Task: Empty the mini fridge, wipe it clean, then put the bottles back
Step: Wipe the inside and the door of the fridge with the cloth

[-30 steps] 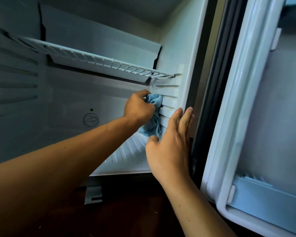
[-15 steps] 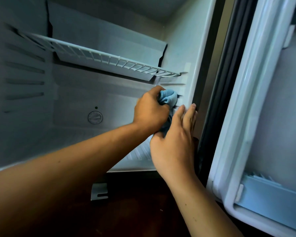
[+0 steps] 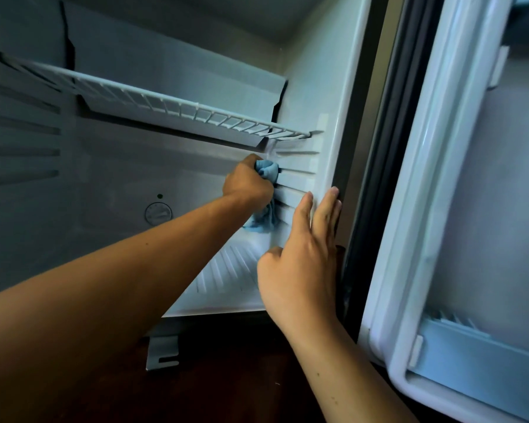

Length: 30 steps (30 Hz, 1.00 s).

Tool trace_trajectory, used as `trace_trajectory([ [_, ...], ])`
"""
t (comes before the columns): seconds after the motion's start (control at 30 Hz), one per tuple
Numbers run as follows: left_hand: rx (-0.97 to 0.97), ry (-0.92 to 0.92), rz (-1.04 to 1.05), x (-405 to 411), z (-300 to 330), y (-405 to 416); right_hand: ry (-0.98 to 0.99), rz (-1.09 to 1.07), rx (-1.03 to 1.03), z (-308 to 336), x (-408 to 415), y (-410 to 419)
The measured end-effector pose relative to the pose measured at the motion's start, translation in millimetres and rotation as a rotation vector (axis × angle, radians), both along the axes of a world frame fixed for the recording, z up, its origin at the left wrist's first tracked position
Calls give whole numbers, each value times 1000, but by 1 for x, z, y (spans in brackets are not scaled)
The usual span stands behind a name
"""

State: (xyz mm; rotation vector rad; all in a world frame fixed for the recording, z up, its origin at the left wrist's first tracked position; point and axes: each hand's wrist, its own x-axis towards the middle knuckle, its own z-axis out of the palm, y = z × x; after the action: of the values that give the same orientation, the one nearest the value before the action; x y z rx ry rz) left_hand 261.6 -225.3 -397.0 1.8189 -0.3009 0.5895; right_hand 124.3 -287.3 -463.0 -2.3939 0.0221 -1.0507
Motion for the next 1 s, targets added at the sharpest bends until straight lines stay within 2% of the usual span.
trace_trajectory([
  [0.2,-58,30,-99,-14,-3,7,-30,12,36,1,0,0],
  [0.4,-62,-23,-177,-35,-6,4,-39,20,40,2,-1,0],
  [0.57,-107,7,-173,-27,-1,4,-44,23,33,1,0,-1],
  [0.73,-81,-3,-87,-6,-1,3,-45,22,33,0,0,-1],
  [0.9,-172,103,-91,10,-12,3,-52,15,19,-1,0,-2],
  [1.0,-190,97,-101,9,-20,3,-68,17,18,-2,1,-3],
])
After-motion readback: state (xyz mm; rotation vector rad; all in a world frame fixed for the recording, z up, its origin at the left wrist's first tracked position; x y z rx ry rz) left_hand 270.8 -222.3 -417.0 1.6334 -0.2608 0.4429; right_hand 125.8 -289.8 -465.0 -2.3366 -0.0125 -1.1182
